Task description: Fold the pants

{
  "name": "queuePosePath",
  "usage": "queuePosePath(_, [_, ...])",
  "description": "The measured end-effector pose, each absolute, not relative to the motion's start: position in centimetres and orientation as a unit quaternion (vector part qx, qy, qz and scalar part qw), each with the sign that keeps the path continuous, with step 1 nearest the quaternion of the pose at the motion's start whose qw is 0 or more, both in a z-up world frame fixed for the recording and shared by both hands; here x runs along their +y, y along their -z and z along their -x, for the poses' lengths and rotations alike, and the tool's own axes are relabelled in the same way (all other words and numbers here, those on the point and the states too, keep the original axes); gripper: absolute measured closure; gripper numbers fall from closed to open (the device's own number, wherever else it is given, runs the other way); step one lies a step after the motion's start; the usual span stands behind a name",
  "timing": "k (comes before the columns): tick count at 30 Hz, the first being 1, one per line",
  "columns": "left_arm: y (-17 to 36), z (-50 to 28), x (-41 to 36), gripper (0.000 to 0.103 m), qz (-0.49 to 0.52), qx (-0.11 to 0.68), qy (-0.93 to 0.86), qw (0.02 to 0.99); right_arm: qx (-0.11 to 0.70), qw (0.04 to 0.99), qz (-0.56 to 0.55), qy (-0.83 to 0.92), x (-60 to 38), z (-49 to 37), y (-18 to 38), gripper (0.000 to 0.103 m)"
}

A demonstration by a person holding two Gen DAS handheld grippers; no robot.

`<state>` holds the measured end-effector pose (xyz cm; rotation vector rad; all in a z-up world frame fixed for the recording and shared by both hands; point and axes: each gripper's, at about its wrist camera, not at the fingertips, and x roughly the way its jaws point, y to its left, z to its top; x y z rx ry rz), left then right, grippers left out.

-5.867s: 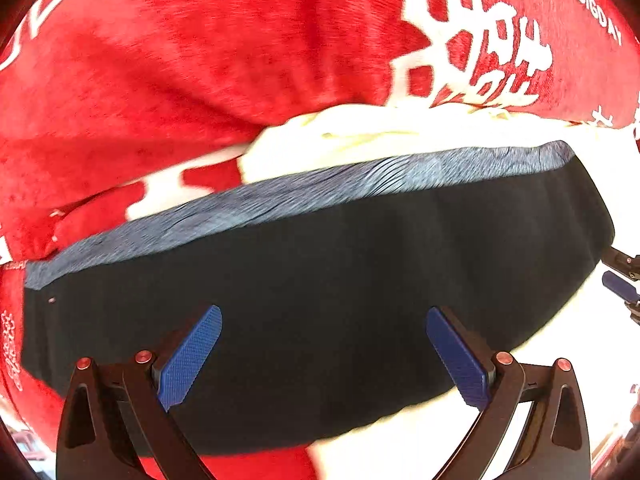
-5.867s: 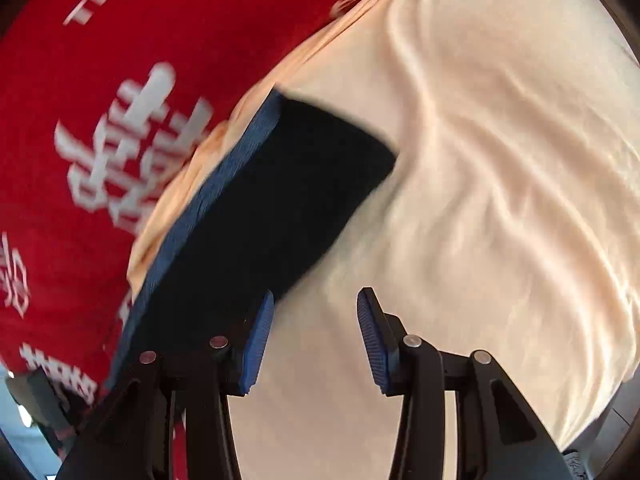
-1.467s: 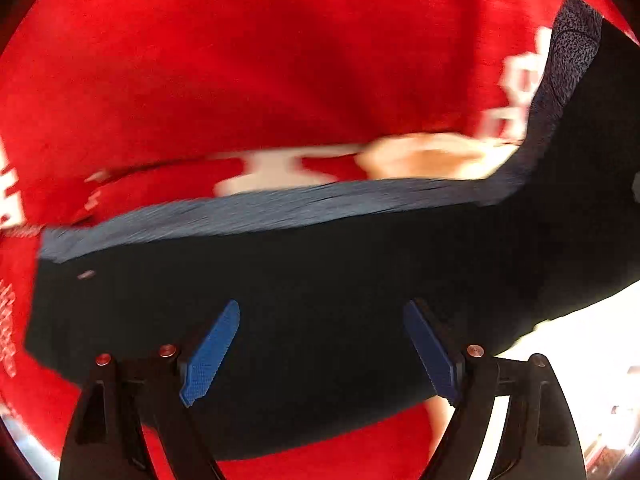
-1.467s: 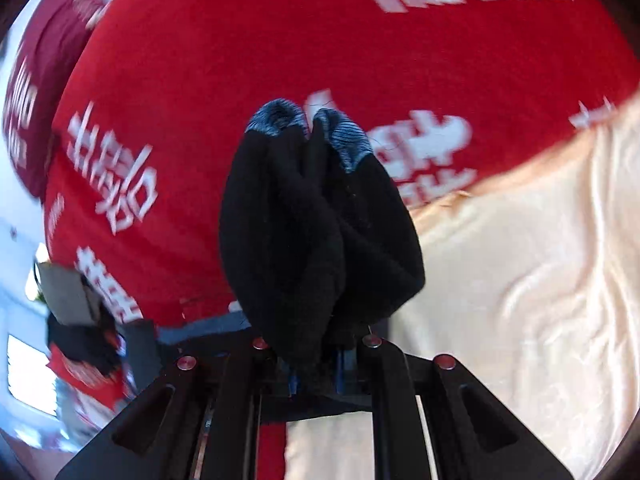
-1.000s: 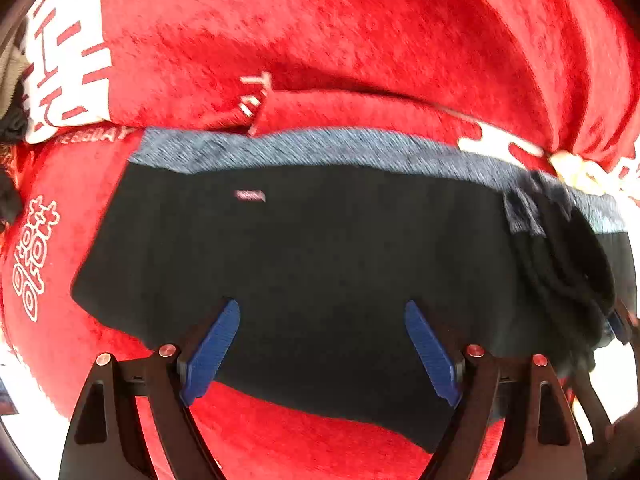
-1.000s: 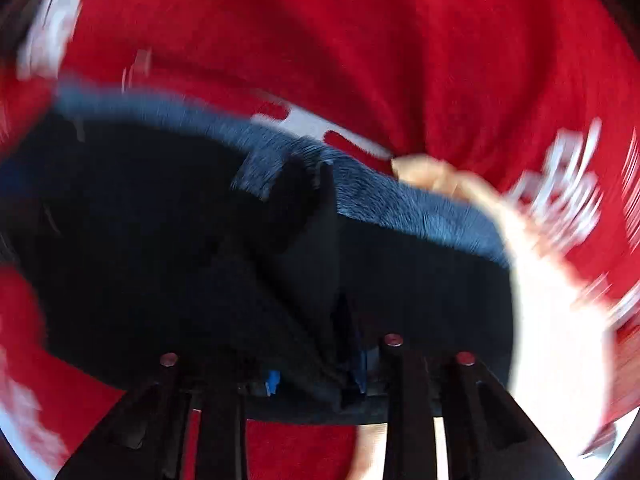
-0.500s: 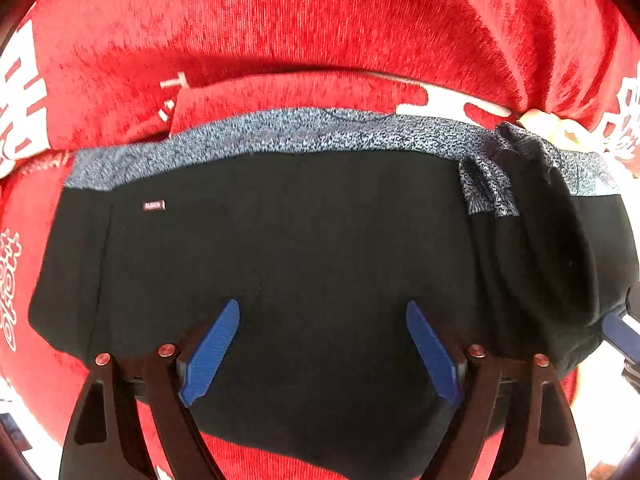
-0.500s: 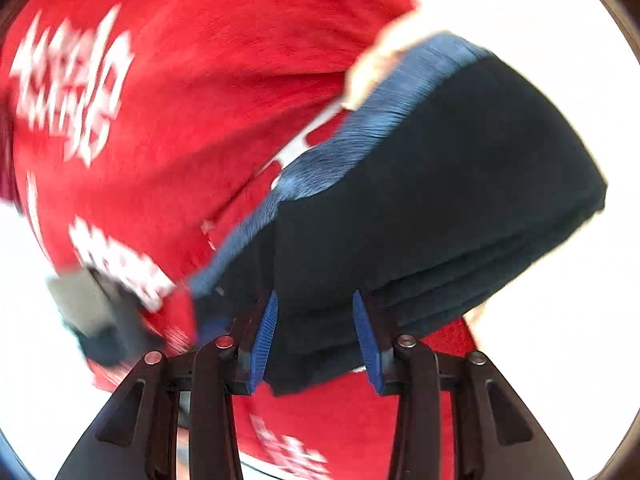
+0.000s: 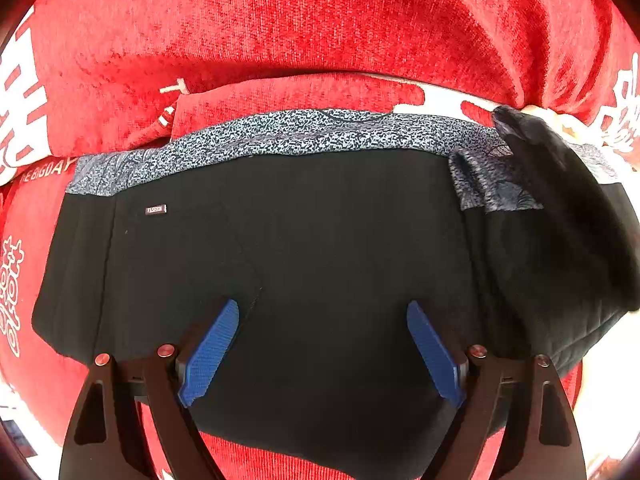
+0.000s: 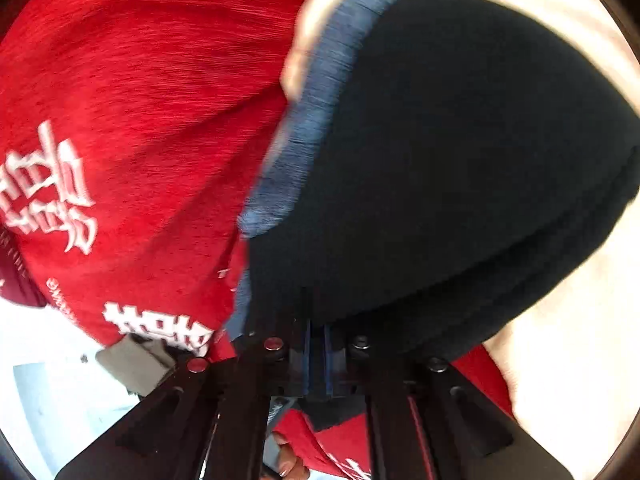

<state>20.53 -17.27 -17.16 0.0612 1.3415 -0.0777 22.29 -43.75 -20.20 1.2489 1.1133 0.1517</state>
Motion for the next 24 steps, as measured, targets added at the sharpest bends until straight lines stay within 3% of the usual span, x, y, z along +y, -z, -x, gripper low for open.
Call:
queuePosePath(3, [17.2, -20.6, -17.2, 0.016, -0.029, 0.621, 0.032, 0.783, 0.516, 0.695, -0.49, -0.098, -42.2, -21.5, 17.9, 0.098])
queuePosePath(10, [15.0, -21.1, -15.8, 0.016, -0.014, 0.624, 0.003, 0.781, 0.583, 0.687, -0.427, -0.084, -38.9, -21.3, 21.9, 0.097])
queuePosePath(13, [13.6, -21.5, -15.9, 0.016, -0.021, 0.621, 0.005, 0.784, 0.61, 0.689, -0.37, -0.127, -38.8, -21.8, 19.0, 0.073])
queuePosePath(14, [13.0, -21.8, -16.3, 0.016, -0.021, 0.618, 0.007, 0.786, 0.61, 0.693, -0.351, -0.153, -39.5, -21.4, 17.7, 0.057])
queuePosePath(15, [12.6, -22.0, -16.5, 0.016, -0.02, 0.614, 0.009, 0.789, 0.598, 0.705, -0.338, -0.178, -40.4, -21.3, 16.1, 0.049])
queuePosePath(19, [11.3, -23.2, -19.4, 0.016, -0.014, 0.603, 0.026, 0.797, 0.526, 0.78, -0.306, -0.149, -47.7, -22.3, 11.8, 0.039])
queuePosePath(23, [11.0, -24.2, -24.0, 0.016, -0.008, 0.599, 0.063, 0.798, 0.533, 0.763, -0.36, -0.067, -55.3, -25.6, 16.0, 0.039])
queuePosePath(24, [11.1, -24.4, -25.3, 0.016, -0.007, 0.6, 0.073, 0.797, 0.543, 0.744, -0.383, -0.069, -56.2, -26.2, 17.9, 0.044])
